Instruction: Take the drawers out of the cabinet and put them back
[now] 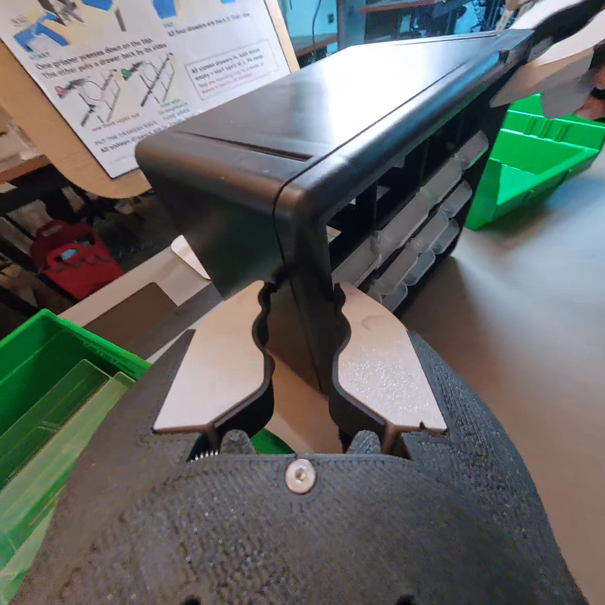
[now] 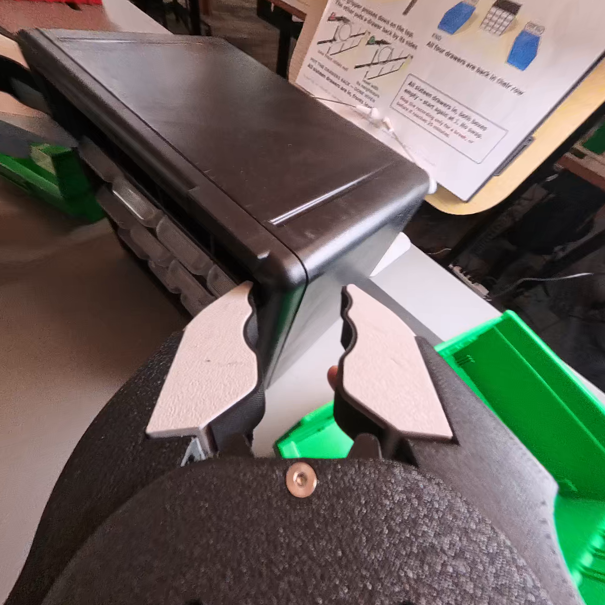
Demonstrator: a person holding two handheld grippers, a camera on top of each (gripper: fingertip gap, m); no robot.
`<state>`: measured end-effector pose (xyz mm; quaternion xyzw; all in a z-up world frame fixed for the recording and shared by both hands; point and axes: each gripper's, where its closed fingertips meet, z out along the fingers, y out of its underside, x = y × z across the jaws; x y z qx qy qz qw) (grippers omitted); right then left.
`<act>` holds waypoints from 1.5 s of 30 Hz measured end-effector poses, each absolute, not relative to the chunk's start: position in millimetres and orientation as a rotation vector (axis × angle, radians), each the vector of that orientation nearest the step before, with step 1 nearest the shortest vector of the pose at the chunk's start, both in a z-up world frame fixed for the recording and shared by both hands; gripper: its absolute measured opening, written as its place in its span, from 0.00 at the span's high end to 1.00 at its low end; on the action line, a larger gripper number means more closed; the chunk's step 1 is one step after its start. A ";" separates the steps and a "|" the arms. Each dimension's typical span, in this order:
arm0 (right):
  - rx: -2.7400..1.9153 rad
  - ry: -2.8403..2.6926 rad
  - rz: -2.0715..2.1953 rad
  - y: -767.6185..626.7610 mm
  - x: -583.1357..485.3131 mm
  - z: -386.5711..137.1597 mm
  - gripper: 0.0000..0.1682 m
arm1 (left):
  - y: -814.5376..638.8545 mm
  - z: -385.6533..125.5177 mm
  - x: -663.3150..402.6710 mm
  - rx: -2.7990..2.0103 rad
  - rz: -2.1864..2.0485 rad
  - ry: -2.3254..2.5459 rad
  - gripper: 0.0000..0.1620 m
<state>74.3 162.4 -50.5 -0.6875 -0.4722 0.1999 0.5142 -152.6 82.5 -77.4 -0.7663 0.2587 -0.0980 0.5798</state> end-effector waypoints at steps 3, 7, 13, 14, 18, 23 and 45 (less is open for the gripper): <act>-1.694 -1.124 0.456 160.8 67.3 -52.9 0.76 | 88.6 -77.2 -158.7 -1.769 -0.206 0.565 0.79; -1.777 -1.194 0.298 145.8 65.2 -54.7 0.76 | 98.5 -76.6 -168.2 -1.747 -0.142 0.473 0.83; -1.805 -1.214 0.255 138.8 63.9 -54.8 0.76 | 95.9 -69.8 -175.7 -1.740 -0.092 0.466 0.83; -1.788 -1.216 0.257 138.5 64.1 -52.4 0.75 | 91.5 -64.5 -179.3 -1.743 -0.076 0.486 0.81; -1.638 -1.147 0.384 127.6 61.4 -13.7 0.73 | 63.9 -36.0 -215.4 -1.801 0.007 0.521 0.81; -1.509 -1.032 0.520 126.9 57.1 16.5 0.75 | 33.4 -51.9 -270.3 -2.067 0.092 0.622 0.81; -1.563 -1.114 0.759 141.9 39.8 -12.3 0.76 | -7.4 -207.1 -335.0 -2.739 0.461 1.369 0.99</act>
